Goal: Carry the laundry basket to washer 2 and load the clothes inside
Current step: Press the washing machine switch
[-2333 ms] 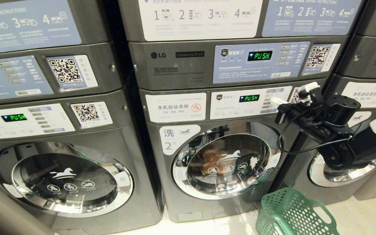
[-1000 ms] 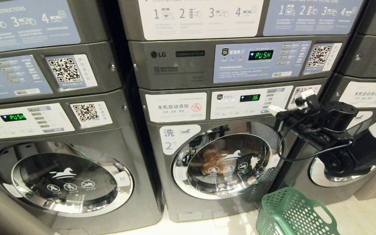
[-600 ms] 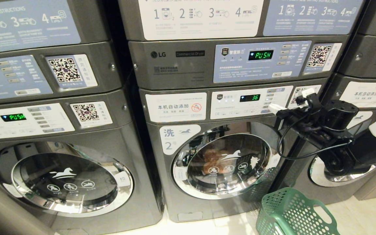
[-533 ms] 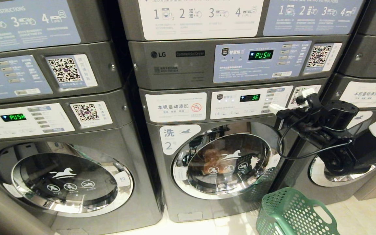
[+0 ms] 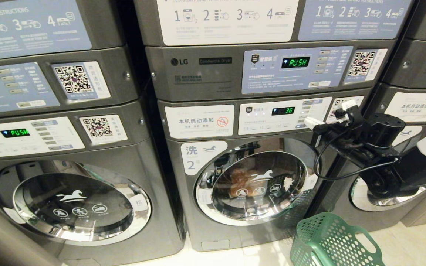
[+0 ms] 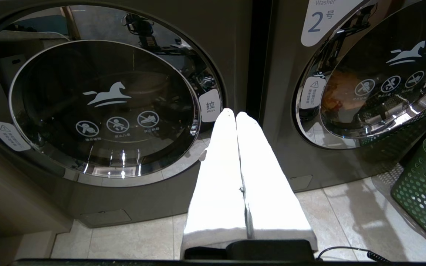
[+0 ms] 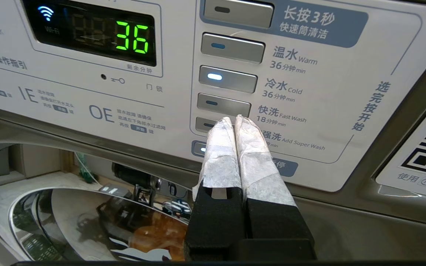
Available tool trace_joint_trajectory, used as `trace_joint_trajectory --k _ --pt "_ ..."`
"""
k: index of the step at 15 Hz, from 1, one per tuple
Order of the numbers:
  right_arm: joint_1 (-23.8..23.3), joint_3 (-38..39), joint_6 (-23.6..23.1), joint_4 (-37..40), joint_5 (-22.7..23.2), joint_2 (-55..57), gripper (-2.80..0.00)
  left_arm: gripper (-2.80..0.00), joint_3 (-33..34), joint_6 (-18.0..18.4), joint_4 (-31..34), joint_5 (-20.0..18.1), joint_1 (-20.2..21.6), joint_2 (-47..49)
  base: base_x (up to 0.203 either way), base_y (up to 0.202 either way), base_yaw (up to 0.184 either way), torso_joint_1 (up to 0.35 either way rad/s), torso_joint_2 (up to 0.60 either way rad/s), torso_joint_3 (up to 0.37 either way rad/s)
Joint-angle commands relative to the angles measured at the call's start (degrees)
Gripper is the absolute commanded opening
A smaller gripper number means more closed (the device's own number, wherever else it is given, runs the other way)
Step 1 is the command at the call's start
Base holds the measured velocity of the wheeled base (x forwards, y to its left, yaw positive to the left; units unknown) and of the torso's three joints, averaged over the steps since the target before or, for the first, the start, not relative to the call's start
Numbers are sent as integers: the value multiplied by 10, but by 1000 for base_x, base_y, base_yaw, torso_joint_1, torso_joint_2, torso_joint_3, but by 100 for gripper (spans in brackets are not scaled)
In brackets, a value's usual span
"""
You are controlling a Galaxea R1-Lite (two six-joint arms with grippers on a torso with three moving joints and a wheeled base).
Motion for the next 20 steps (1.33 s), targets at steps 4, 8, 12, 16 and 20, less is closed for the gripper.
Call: trace_joint_trajectory --k 4,8,12,16,20 --pt "-1 -18 -4 -3 0 16 -280 -280 0 0 0 0 0 1 0 0 0 0 0 0" --pt "-3 -33 -5 -2 0 27 -280 -280 0 0 0 -1 0 1 0 0 0 0 0 0" --pt "-3 -26 -6 10 2 20 -280 -280 0 0 0 0 0 1 0 0 0 0 0 0" --pt "-2 -3 -4 22 3 -7 -280 -280 0 0 0 0 0 1 0 0 0 0 0 0" --pt "-1 13 -2 19 3 -16 -280 -280 0 0 0 0 0 1 0 0 0 0 0 0"
